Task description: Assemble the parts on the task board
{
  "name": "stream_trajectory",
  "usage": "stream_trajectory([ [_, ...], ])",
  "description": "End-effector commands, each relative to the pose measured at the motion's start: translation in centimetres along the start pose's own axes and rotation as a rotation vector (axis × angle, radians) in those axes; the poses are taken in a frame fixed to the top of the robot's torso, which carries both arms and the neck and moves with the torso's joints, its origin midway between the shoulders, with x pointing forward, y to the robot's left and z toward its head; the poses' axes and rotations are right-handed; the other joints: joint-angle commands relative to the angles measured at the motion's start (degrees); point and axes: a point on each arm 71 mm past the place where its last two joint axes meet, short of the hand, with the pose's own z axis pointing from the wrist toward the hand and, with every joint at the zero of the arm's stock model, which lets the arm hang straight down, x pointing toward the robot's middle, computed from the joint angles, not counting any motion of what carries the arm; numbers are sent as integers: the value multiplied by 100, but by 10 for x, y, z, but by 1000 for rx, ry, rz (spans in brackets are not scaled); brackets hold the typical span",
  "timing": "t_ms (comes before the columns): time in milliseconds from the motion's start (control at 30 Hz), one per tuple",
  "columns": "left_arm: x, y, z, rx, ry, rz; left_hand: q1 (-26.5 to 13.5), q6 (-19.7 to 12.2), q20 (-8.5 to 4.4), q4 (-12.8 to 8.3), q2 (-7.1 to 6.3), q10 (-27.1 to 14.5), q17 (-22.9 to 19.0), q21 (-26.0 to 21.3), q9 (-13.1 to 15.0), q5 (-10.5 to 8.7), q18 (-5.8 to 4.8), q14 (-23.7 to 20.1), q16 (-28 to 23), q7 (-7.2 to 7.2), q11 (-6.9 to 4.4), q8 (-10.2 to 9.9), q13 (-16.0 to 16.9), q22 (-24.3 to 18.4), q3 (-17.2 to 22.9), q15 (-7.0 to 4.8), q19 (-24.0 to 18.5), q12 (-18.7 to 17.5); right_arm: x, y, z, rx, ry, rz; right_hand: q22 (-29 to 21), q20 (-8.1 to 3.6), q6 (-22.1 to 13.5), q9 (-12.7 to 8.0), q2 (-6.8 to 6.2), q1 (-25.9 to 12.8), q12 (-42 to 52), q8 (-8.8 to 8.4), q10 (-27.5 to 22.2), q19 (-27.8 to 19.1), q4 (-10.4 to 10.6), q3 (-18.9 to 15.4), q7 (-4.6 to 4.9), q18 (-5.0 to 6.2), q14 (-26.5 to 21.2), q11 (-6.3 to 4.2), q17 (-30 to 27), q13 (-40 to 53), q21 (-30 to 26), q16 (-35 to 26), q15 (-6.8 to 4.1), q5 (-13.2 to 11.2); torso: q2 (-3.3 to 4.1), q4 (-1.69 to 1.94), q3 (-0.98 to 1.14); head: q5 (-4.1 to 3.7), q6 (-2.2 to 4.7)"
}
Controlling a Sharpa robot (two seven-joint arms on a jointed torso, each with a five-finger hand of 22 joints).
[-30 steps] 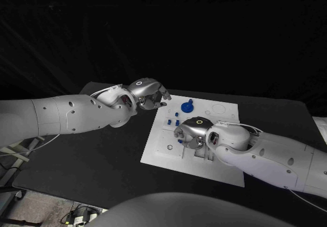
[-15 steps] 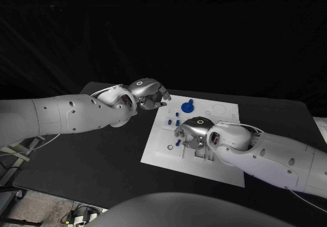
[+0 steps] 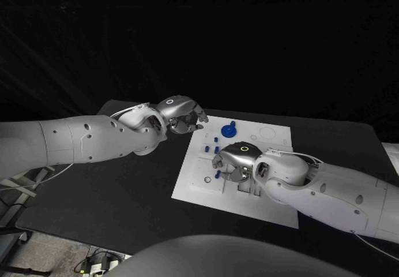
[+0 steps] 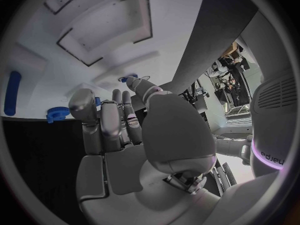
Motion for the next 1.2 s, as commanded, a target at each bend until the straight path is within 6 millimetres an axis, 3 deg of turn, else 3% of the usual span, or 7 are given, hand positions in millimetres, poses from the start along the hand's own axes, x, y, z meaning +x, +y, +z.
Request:
stream_trajectory([
  [33, 0, -1, 0, 2, 8, -5, 76, -7, 31, 10, -4, -41, -1, 12, -2, 18, 95, 10, 25, 38, -7, -21, 7, 1209, 42, 14, 157, 21, -3, 13, 1, -78, -32, -49, 594, -33, 98, -46, -70, -12, 47, 2, 42, -75, -22, -27, -26, 116, -106, -8, -116, 23, -161, -61, -42, 160, 3, 3, 3, 10, -1],
  [233, 1, -2, 0, 4, 10, -7, 84, -5, 31, 7, -5, -45, 0, 19, -1, 18, 94, 10, 26, 39, -8, -20, 9, 1210, 44, 13, 160, 25, 1, 21, 2, -106, 32, -105, 388, -10, 198, -280, -198, 62, 127, -194, -424, -851, -126, -10, -80, 258, -832, -64, -688, 184, -1100, -490, -4, 530, 2, 8, -1, 13, -1],
  [533, 1, -2, 1, 5, 14, -8, 96, -4, 31, 3, -6, -50, 5, 19, 0, 17, 94, 12, 30, 40, -8, -20, 11, 1210, 48, 12, 160, 33, 7, 20, 4, -82, 97, -144, 231, 127, 224, -568, -188, 81, 789, -429, -1160, -1640, -248, -121, -116, 380, -1636, 19, -1138, 837, -1875, -660, 122, 599, 1, -1, 2, 41, -1],
  [833, 2, -3, 1, 4, 21, -9, 102, 0, 31, 2, -7, -54, 0, 19, 1, 17, 94, 10, 27, 44, -9, -18, 12, 1210, 50, 11, 160, 37, 10, 18, 4, -68, 133, -162, 208, 120, 103, -732, -183, 163, 1350, -447, -1229, -1890, -438, -37, -61, 427, -1910, -20, -1359, 1252, -1928, -698, 97, 1198, -1, -3, -1, 43, -1],
  [1200, 2, -3, 2, 4, 26, -10, 117, 29, 30, 4, -6, -67, 9, 25, 9, 13, 93, 13, 34, 62, -6, -2, 18, 1212, 53, 11, 163, 57, 10, 18, 6, -65, 128, -172, 206, 87, 88, -763, -129, 197, 1249, -419, -1292, -2009, -536, 71, -53, 432, -1968, -67, -1441, 1173, -1771, -701, 48, 1310, -2, 0, -1, 47, -1],
])
